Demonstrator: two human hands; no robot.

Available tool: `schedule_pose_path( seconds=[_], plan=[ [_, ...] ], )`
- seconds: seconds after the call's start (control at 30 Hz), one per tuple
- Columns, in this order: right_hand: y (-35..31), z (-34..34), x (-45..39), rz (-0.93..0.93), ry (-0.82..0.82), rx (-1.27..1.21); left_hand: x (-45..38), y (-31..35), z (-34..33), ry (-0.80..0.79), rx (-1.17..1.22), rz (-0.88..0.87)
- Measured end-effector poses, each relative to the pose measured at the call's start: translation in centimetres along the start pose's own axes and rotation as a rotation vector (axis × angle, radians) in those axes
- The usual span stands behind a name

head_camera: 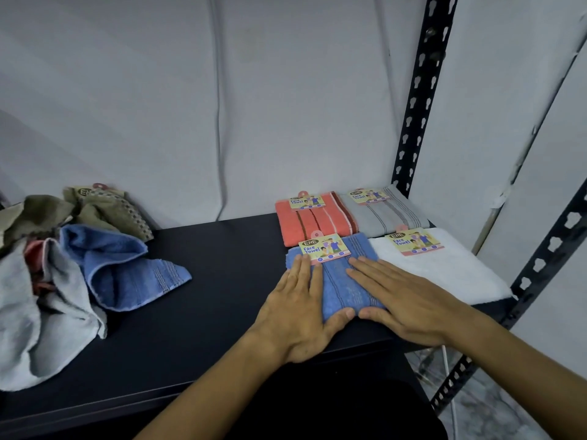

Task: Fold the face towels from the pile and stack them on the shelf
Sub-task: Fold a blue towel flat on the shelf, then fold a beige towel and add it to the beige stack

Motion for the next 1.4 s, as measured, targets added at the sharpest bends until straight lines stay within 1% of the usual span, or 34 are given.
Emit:
schedule_pose_path(
  seconds=[0.23,0.47,0.57,0.7,0.8,0.9,0.93,1.0,1.03,1.13,1.27,1.33,1.4],
  plan=[
    [0.0,0.2,0.1,-0.003,0.0,-0.017,0.0,0.0,0.0,0.035,0.039,0.009],
    [-0.5,0.7,0.3,-0.02,0.029,-0.045,0.9,-0.5,0.9,0.063,0.198,-0.017],
    [-1.1,1.7,0.1,-0.055,0.1,-0.061,2.6,-1.8,1.7,0.106,0.274,-0.033],
    [-3.0,3.8,-1.1,-0.09,0.303,-0.127,6.1,-5.8,1.9,0.215,0.309,0.039],
    [-6.2,3.9,-3.7,-0.059,0.34,-0.185,8.8,-9.7,1.8,0.305,0.251,0.13],
    [-11.5,3.3,-7.3,0.056,0.374,-0.21,11.3,-13.7,2.4,0.402,0.131,0.222],
    [-12.9,3.0,-8.4,0.064,0.35,-0.22,12.0,-14.8,3.0,0.444,0.086,0.243],
    [-15.9,1.9,-10.8,0.072,0.253,-0.25,13.5,-17.3,4.2,0.54,-0.013,0.286],
    [-17.5,1.5,-11.9,0.082,0.209,-0.26,14.2,-18.7,4.6,0.559,-0.052,0.311],
    [-21.5,0.5,-15.4,0.119,0.131,-0.304,16.1,-23.3,5.2,0.536,-0.14,0.419],
    [-25.0,-0.9,-20.1,0.099,0.078,-0.393,18.0,-28.6,5.4,0.558,-0.316,0.517],
    [-26.6,-1.0,-22.5,0.097,0.076,-0.436,18.4,-30.8,5.3,0.53,-0.395,0.567],
    [-28.1,-0.8,-24.6,0.102,0.097,-0.457,18.8,-32.5,5.5,0.525,-0.422,0.628]
  ],
)
Point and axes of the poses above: each hand's wrist, its own x-axis away from the middle knuckle, its own z-axis out of the back of the hand, y = z × x, the point moved 7 cm from there along -x, towards the middle knuckle, and after that the axes turned 10 degrees about -x, right-handed, at the moved point
